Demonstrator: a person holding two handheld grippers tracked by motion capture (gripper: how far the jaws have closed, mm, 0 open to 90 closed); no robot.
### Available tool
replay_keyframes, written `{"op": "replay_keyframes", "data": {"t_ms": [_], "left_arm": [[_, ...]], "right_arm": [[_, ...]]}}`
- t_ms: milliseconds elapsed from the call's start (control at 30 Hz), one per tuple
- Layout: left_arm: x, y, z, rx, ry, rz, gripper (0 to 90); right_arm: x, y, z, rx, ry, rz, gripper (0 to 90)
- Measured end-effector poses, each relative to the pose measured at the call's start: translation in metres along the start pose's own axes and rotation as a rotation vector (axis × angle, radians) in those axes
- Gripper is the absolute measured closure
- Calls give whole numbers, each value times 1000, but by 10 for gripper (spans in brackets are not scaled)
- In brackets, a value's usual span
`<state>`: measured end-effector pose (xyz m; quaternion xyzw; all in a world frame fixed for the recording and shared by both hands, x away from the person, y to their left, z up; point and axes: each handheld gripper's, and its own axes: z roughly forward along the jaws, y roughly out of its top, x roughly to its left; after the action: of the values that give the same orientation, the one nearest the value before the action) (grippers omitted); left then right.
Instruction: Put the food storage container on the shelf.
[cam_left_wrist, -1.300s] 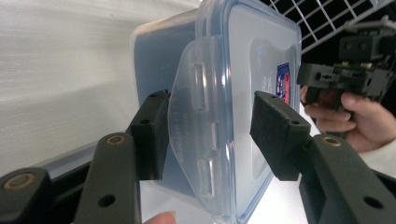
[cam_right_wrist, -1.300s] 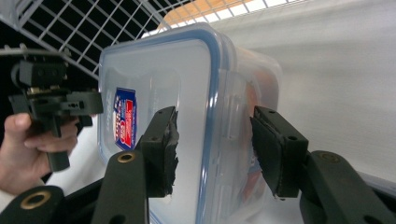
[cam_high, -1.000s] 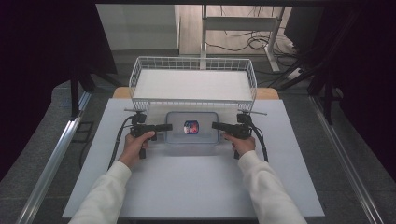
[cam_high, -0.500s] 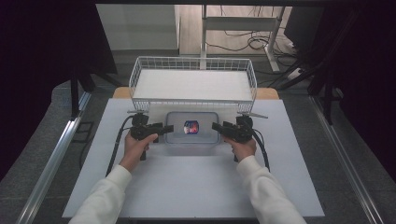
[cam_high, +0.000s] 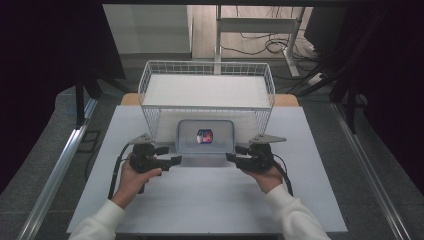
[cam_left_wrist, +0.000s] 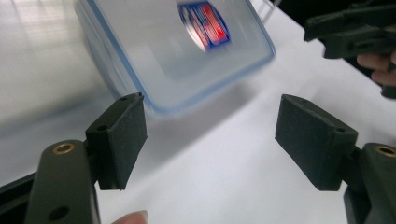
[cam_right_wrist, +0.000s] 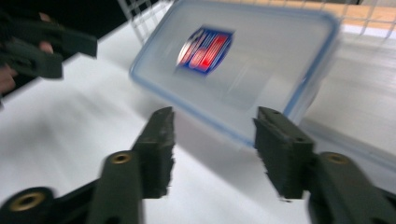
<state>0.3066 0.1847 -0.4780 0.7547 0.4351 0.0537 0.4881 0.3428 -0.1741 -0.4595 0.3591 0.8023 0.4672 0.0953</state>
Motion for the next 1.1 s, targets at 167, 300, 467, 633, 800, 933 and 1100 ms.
{"op": "replay_keyframes", "data": {"t_ms": [167, 300, 467, 633, 800, 933, 1100], "left_arm": [[-10, -24, -17, 2, 36, 16, 256], [-20, -38, -30, 14, 44, 40, 255], [-31, -48, -38, 23, 68, 71, 257], [-37, -52, -38, 49, 64, 97, 254], [-36, -54, -36, 57, 68, 99, 255], [-35, -54, -33, 78, 68, 99, 254], [-37, -54, -33, 80, 50, 92, 252]], "right_arm": [[12, -8, 8, 64, 17, -76, 810], [24, -13, 26, 139, 12, -158, 885], [39, -16, 49, 197, -6, -239, 886], [46, -16, 71, 225, -11, -238, 886], [43, -15, 86, 238, -28, -239, 886], [37, -13, 94, 234, -18, -195, 886], [36, -9, 103, 228, -31, -196, 886]]}}
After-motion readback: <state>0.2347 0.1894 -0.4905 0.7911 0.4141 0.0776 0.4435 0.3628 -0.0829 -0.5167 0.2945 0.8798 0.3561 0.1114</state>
